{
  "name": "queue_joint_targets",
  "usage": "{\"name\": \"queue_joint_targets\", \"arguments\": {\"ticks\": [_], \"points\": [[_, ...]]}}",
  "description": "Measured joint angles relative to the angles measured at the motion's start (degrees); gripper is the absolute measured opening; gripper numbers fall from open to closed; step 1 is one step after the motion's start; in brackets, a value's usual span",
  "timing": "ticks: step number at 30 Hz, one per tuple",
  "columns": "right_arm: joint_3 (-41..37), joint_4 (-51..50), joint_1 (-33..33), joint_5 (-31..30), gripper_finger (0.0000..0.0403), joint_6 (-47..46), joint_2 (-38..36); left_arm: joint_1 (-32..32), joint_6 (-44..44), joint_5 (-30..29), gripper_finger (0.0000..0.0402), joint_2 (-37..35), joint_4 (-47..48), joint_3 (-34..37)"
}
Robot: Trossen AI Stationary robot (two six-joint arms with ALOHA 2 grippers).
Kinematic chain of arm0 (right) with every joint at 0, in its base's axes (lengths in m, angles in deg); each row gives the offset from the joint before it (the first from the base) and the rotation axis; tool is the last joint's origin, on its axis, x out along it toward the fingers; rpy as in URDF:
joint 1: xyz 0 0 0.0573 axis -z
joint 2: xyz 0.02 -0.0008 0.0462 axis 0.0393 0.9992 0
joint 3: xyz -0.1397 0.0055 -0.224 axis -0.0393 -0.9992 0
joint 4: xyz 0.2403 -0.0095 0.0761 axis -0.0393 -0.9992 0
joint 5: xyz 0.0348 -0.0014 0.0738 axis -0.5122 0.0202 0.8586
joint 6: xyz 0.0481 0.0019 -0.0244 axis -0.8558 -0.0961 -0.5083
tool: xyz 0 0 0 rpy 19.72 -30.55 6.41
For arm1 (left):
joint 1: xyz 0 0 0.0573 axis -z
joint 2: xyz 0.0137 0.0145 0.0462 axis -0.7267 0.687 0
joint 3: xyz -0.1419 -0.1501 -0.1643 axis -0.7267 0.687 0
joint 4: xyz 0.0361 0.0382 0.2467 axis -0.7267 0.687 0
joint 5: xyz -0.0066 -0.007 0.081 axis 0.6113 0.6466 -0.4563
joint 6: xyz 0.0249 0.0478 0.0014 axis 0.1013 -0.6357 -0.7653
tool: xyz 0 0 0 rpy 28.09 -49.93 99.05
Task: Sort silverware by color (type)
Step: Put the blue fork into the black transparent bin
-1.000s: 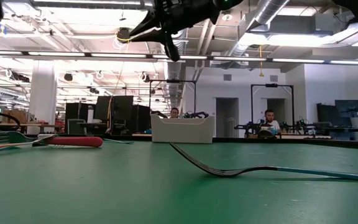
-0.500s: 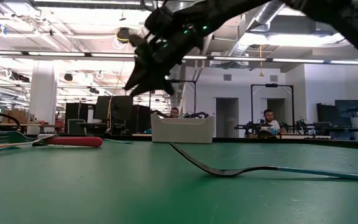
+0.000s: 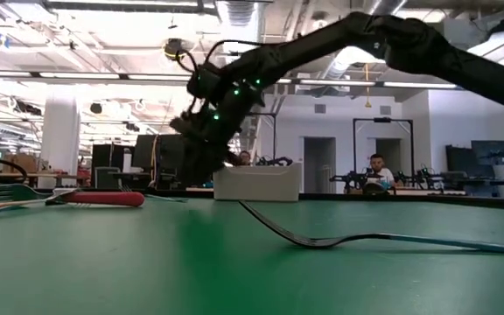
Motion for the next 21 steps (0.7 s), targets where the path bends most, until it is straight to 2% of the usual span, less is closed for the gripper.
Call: {"name": "queue_joint_targets", "arguments": {"ticks": [3,8,11,14,18,21], "points": [[0.7,0.8,-0.8,0.1,0.0154,2.0,-0.2,-1.3,-0.6,-1.0,0.0147,-0.1,0.1,0.0],[0.6,-0.9,-1.9,0.6,0.0154,3.4,-0.1,-3.7,-4.5,-11.2,0.0147,-0.2,0.0,0.0],[0.5,-2.5,-2.2,2.5,0.0154,3.0,-1.5,-6.7,-8.0,-14.7,0.0147,-0.2,-0.1,0.0],[0.5,-3.8,-2.5,5.0,0.0154,4.3,-6.3,-10.4,-12.8,-14.8,0.0147,-0.2,-0.2,0.0],[0.6,-4.1,-2.1,4.9,0.0154,6.7,-16.4,-15.3,-20.1,-14.7,0.0147,-0.2,-0.2,0.0],[-3.4,-3.1,-0.1,3.8,0.0154,6.7,-23.2,-19.4,-25.2,-14.7,0.0147,-0.2,0.0,0.0]]}}
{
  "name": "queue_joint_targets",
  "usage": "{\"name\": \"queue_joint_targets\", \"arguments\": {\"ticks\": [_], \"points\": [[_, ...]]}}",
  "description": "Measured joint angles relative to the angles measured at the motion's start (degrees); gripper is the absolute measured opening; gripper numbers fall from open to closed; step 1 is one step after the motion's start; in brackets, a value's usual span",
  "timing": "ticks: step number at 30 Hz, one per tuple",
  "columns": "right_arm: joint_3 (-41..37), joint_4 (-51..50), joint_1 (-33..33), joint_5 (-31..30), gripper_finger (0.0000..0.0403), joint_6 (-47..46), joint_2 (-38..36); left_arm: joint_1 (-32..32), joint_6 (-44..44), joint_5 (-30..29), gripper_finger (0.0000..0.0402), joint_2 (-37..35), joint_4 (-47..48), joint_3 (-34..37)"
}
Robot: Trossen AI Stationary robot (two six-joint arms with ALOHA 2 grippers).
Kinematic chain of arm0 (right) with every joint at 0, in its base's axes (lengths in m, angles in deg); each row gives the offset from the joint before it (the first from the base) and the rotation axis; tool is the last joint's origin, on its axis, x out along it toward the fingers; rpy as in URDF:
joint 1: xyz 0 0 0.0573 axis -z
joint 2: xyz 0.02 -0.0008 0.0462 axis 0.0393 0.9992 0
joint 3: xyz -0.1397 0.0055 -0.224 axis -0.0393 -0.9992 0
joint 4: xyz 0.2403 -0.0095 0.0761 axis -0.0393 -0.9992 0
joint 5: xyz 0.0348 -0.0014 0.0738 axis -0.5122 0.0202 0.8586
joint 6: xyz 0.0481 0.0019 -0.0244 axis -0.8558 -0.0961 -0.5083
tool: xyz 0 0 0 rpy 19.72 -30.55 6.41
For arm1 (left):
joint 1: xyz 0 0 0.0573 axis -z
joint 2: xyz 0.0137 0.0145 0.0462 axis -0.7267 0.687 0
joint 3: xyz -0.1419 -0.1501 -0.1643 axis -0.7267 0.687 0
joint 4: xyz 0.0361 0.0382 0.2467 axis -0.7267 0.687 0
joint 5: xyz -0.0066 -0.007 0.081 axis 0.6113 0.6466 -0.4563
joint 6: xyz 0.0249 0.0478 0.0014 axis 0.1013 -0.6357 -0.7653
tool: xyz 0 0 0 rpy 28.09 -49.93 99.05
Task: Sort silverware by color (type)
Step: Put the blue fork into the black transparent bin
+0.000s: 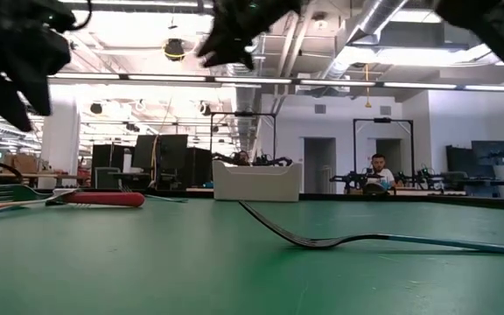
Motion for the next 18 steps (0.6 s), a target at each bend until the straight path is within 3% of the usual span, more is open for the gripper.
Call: {"name": "queue_joint_targets", "arguments": {"ticks": [4,11,15,18], "points": [[-13.5,4.1,2.5,-1.0,0.0154,-2.8,-7.8,-6.2,-4.6,-0.4,0.0147,0.0,1.1,0.0],[-45.8,26.5,3.1,2.8,0.0154,-15.1,-22.4,-16.8,-8.6,-0.9,0.0147,0.4,5.9,0.2],[-54.5,32.8,3.1,2.6,0.0154,-19.8,-27.8,-23.4,-13.0,0.2,0.0145,1.1,4.0,3.7],[-56.4,32.8,3.1,1.4,0.0154,-20.6,-29.7,-29.7,-17.6,2.3,0.0141,1.8,-3.5,7.2]]}}
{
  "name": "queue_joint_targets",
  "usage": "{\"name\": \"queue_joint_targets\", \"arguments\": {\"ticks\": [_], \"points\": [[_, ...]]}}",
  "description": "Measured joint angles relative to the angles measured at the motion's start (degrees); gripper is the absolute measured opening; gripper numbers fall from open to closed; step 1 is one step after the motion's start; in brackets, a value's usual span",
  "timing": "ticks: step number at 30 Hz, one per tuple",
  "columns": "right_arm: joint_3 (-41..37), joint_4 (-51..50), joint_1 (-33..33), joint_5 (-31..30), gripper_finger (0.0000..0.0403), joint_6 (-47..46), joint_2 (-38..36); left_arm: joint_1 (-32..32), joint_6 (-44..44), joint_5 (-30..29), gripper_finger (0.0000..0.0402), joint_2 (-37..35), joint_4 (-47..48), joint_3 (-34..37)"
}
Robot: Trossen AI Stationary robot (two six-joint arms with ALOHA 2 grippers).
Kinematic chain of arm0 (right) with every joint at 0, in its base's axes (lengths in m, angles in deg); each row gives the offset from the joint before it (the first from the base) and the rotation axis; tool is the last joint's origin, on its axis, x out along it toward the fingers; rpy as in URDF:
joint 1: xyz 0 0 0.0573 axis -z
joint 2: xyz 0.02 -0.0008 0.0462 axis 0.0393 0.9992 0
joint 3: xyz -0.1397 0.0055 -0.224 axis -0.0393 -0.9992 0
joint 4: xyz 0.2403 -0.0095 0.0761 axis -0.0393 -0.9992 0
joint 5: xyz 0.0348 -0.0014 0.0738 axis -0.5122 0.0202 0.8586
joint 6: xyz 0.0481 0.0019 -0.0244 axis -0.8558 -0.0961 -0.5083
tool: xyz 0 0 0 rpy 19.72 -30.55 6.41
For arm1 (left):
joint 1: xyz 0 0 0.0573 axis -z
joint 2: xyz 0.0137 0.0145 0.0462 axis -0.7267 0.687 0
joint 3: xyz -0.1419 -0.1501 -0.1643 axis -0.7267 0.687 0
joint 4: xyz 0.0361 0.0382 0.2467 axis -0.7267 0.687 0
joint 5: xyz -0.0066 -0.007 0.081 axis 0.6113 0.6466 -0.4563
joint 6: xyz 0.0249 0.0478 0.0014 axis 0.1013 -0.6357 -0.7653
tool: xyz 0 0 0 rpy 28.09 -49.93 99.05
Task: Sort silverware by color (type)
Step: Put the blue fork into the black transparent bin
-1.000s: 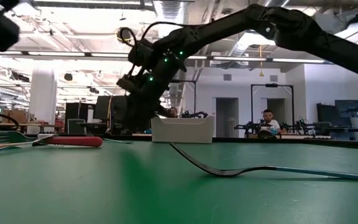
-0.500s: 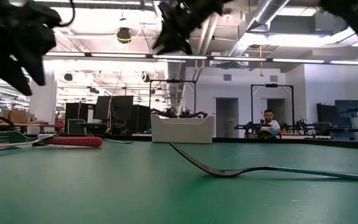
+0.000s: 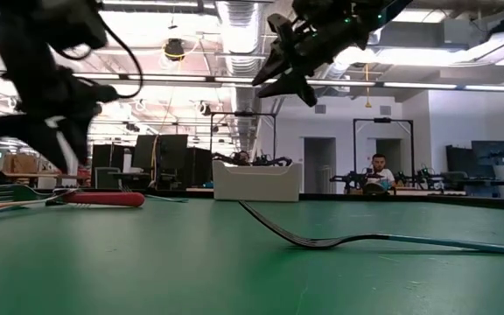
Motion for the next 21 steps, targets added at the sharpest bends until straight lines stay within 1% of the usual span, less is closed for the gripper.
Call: {"name": "queue_joint_targets", "arguments": {"ticks": [3,5,7,10,14,17,21], "points": [[-0.3,-0.6,-0.1,0.0,0.0154,-0.2,-1.5,-6.7,-4.7,2.5,0.0137,1.3,-11.5,2.4],[-0.2,-0.3,-0.3,0.0,0.0154,-0.2,-2.5,-11.0,-7.3,2.6,0.0134,2.7,-17.5,2.6],[-0.2,-1.0,-0.4,0.0,0.0154,-0.2,-3.4,-15.1,-9.4,1.9,0.0131,4.5,-21.2,2.6],[-0.2,-2.3,-0.4,0.0,0.0154,-0.1,-4.3,-21.8,-9.9,1.5,0.0128,8.2,-22.6,1.7],[-0.2,-4.1,-0.3,0.0,0.0154,0.0,-5.3,-29.0,-8.0,5.1,0.0128,14.8,-22.9,0.0],[-0.2,-5.6,-0.3,0.0,0.0154,0.9,-5.5,-32.1,-8.4,7.9,0.0128,20.0,-23.8,-2.5],[-0.2,-8.4,-0.4,0.0,0.0154,1.5,-5.5,-33.1,-8.8,7.2,0.0128,25.9,-23.8,-7.8]]}}
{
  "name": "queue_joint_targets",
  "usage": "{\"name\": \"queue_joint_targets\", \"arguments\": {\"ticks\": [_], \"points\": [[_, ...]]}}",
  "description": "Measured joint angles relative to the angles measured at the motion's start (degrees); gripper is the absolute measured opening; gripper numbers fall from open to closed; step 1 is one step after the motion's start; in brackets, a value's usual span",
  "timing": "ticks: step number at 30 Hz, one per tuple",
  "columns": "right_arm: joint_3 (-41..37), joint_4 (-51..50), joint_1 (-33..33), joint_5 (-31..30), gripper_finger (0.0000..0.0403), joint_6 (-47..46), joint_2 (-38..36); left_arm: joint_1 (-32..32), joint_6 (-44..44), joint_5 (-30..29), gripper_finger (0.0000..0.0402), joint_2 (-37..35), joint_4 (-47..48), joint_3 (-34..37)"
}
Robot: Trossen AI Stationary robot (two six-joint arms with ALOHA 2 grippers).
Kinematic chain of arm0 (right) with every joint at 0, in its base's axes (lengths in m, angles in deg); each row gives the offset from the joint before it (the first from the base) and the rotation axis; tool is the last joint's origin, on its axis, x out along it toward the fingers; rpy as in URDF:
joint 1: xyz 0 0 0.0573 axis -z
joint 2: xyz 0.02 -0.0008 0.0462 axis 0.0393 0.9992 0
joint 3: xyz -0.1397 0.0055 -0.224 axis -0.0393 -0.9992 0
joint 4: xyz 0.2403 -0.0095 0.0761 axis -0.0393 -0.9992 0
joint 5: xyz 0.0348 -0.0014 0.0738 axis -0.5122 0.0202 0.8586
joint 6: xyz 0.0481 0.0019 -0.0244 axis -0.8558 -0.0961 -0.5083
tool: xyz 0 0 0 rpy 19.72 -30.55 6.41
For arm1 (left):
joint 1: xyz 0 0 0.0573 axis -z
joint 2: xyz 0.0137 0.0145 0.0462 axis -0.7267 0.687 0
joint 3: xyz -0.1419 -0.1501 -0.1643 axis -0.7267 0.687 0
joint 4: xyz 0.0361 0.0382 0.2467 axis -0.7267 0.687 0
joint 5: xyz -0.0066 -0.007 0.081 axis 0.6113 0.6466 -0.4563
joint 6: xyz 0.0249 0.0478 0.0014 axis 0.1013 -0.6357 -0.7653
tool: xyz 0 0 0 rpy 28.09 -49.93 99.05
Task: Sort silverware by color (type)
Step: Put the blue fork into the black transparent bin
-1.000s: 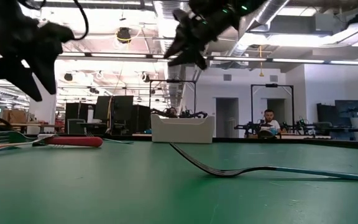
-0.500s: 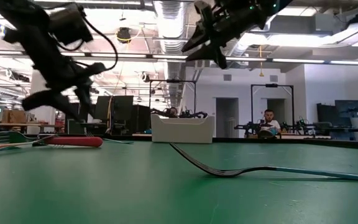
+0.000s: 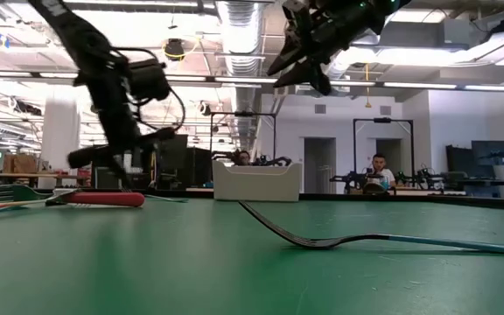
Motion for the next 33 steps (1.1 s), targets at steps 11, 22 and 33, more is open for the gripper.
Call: {"name": "queue_joint_targets", "arguments": {"ticks": [11,22,33], "points": [[0.0,-6.6,0.3,0.0,0.0154,4.5,0.0,-2.7,0.9,-0.5,0.0128,13.9,5.0,-11.8],[0.0,-10.9,0.5,-0.4,0.0154,9.4,0.0,-2.7,3.1,-4.8,0.0128,18.1,8.8,-14.7],[0.0,-11.0,0.5,-0.3,0.0154,8.9,0.0,-3.3,-11.8,-8.4,0.0016,18.2,12.0,-14.6]]}}
